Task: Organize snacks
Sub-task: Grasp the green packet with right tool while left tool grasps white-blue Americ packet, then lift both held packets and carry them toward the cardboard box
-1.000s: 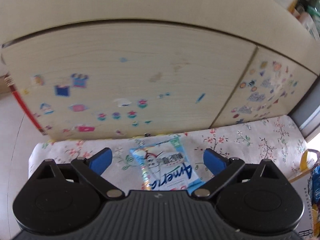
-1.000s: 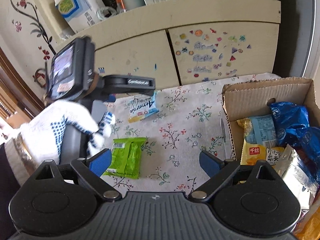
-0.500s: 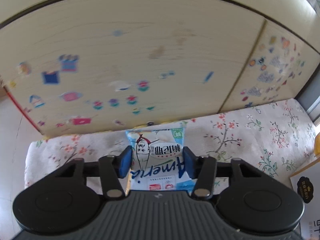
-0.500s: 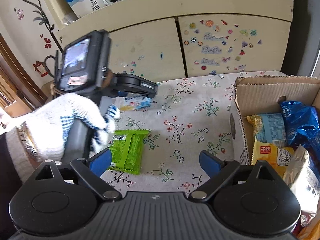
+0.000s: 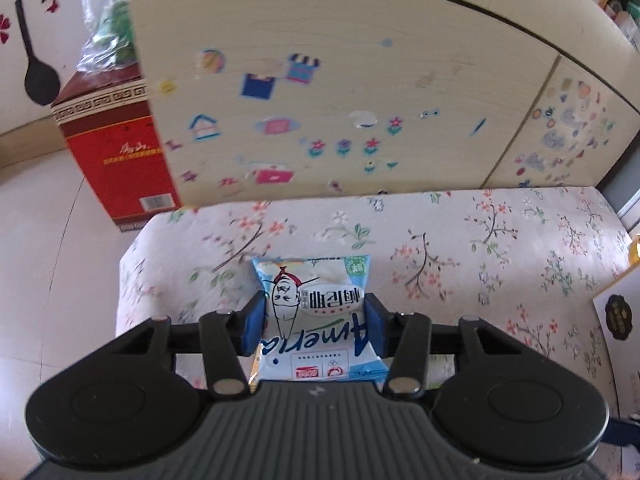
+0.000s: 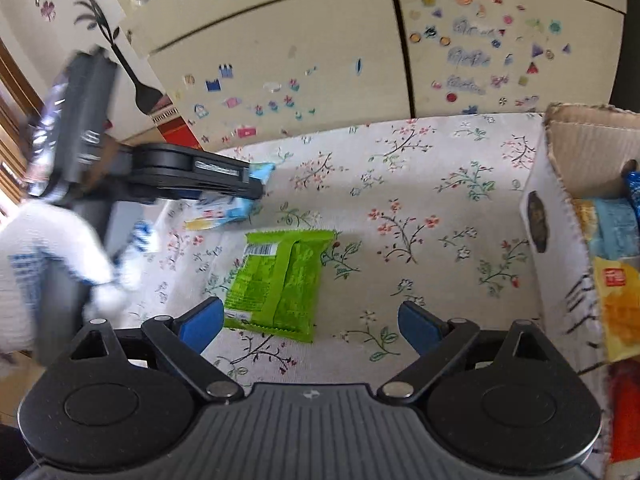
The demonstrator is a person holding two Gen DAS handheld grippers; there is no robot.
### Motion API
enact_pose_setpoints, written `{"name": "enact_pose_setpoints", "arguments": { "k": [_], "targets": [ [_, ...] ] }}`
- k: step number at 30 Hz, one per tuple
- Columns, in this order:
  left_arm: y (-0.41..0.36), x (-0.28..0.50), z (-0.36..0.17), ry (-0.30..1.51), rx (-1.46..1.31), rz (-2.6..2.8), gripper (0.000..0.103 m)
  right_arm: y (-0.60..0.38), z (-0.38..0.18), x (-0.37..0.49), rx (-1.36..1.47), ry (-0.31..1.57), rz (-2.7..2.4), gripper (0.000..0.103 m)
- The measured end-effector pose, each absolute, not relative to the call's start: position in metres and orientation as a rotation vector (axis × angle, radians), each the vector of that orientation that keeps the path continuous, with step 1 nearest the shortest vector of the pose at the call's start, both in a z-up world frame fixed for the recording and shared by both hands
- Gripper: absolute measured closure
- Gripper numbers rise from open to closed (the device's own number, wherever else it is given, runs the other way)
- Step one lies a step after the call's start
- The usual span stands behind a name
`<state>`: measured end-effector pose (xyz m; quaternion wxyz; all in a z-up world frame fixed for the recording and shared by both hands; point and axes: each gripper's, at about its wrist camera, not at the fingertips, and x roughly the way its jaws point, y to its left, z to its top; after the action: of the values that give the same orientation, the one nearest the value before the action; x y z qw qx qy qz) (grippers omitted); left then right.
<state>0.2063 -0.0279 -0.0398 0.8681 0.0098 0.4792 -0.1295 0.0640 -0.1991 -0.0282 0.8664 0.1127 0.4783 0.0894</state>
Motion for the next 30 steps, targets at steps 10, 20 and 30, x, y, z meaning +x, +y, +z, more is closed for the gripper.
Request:
{"name": "enact_pose_setpoints", "arguments": {
  "k": [10,20,30],
  "targets": [
    [-0.009,0.199,-0.041,1.017,0.018,-0.250,0.054,-0.165,-0.044,0.078,0.178,0.955,0.123,0.005],
    [-0.016,0.188,-0.041,0.992,0.089,-0.246,0.054,-0.142,-0.049,0.073,-0.043,0.891,0.101,0.040],
    [-0.020,0.165,-0.033,1.002,0.086,-0.250,0.054,-0.169,-0.033,0.064,0.058,0.940,0.093,0.045]
  ]
}}
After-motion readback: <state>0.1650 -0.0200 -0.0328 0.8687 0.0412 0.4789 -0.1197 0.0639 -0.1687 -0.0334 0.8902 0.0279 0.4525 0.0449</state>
